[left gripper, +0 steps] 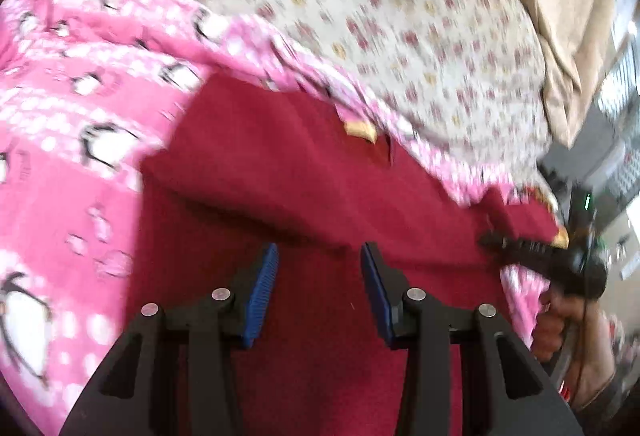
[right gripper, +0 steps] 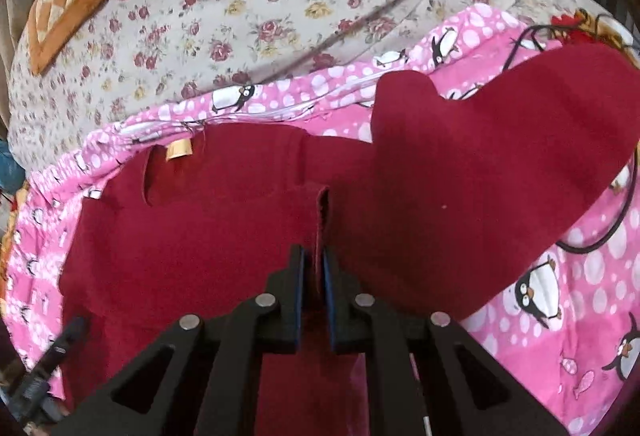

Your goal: Fold small clothes

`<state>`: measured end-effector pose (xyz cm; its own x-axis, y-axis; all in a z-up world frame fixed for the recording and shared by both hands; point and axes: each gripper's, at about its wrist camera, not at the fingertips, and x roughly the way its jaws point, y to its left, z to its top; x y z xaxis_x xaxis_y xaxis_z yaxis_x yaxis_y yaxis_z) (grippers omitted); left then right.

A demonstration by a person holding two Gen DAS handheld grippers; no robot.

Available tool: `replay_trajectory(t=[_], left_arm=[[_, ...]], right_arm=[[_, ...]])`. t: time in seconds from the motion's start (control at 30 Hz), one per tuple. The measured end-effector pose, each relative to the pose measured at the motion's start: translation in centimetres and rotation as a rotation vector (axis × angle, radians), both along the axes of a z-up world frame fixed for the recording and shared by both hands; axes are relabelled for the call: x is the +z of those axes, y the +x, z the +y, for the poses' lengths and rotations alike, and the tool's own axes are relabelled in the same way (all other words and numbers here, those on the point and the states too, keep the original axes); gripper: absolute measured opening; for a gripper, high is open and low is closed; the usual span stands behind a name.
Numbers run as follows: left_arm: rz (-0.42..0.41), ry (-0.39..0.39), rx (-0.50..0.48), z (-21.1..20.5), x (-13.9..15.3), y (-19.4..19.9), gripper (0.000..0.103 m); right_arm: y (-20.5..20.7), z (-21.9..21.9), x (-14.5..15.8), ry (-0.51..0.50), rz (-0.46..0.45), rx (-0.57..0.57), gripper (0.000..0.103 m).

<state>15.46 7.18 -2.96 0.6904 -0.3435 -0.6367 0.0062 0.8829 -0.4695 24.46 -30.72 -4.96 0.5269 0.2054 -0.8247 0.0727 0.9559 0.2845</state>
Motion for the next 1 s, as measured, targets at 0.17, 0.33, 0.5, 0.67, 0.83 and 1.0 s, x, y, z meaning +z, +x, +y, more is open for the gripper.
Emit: replay_trajectory(t=[0.17,0.33,0.5,0.67,0.83,1.0], left_arm=[[-0.129,-0.019,0.121,2.8,3.1,-0.6,0.019],[-0.126,0.109,0.02,2.0,4.0,3.9,0.019],[0.115,0.17,0.03,2.3,-1.6,9.0,0.019],[-0.005,0.204,0.047,1.9,1.6,8.4,0.018],[0.062,0.248,-0.025,0.5,-0.5,11.0,0.024],[0.097,0.211,-0.017,0.7,-0.7,10.6,0.024]], right_arm=[[-0.4,0.1,0.0,0.002,-0.017,-0.009,0.01],[-2.6,0.2,3.8,0.048,-0.182,-0.018,0.025],[-3.2,4.7,3.4,-0.033,-0.241,0.181,0.05],[-0.4,4.7,-0.2,-0.079,-0.056,0.094,0.045],[0.7,6.1,0.6,-0.074,-0.127,0.093,0.073],[0.8,6.8,0.0,-0.127,-0.093,0.094,0.071]])
